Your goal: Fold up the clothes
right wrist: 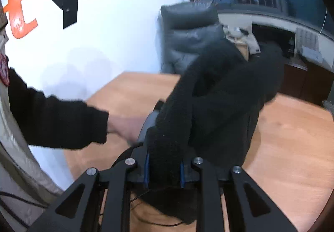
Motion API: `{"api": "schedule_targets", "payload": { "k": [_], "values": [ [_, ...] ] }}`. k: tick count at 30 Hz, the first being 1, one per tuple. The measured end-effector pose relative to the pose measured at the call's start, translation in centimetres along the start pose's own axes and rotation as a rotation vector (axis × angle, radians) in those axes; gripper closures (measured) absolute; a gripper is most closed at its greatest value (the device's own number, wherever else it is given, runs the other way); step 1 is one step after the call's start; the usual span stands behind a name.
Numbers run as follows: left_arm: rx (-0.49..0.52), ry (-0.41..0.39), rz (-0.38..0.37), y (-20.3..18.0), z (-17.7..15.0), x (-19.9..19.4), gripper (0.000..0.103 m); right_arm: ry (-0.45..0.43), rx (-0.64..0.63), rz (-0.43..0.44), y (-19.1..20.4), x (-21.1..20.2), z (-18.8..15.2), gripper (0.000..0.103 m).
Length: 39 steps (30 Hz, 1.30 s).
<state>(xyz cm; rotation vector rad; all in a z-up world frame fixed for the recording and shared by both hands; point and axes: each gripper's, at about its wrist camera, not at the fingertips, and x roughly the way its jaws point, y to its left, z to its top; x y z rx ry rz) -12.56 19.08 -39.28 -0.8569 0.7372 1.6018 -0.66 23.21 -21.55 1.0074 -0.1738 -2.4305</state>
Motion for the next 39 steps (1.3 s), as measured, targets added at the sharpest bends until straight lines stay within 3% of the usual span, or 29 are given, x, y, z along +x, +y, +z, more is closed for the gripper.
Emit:
{"api": "schedule_targets", "payload": {
  "k": [5,11,16,23,28,33,39],
  "values": [
    [-0.016,-0.006,0.033,1.0,-1.1,-2.9,0.003,-0.01,0.04,0.023,-1.1,-0.6,-1.2,0.082],
    [0.006,0.032,0.01,2.0,-8.3,-8.4,0.002,-0.037,0.083,0.046,-2.8,-1.9,-2.0,0.082],
    [-0.018,0.003,-0.019,2.3,-11.4,-11.2,0.002,-0.04,0.106,0.076,-3.7,-2.3,-2.6,0.082],
    [0.07,0.006,-0.039,1.0,-9.0,-7.0,0.0,-0.031,0.088,0.141,-2.9,-1.2,-2.1,0.082],
    [0.013,-0.032,-0.017,0.8,-7.5,-5.6,0.0,-0.014,0.056,0.204,-1.1,-0.2,-1.3,0.082],
    [-0.084,-0.09,0.052,-0.5,-4.4,-2.9,0.0,0.026,0.024,0.263,1.0,1.4,-1.0,0.082],
    [-0.183,-0.151,0.081,-1.4,-1.9,-0.8,0.0,0.048,0.04,0.272,0.6,1.7,-1.8,0.084]
  ]
}}
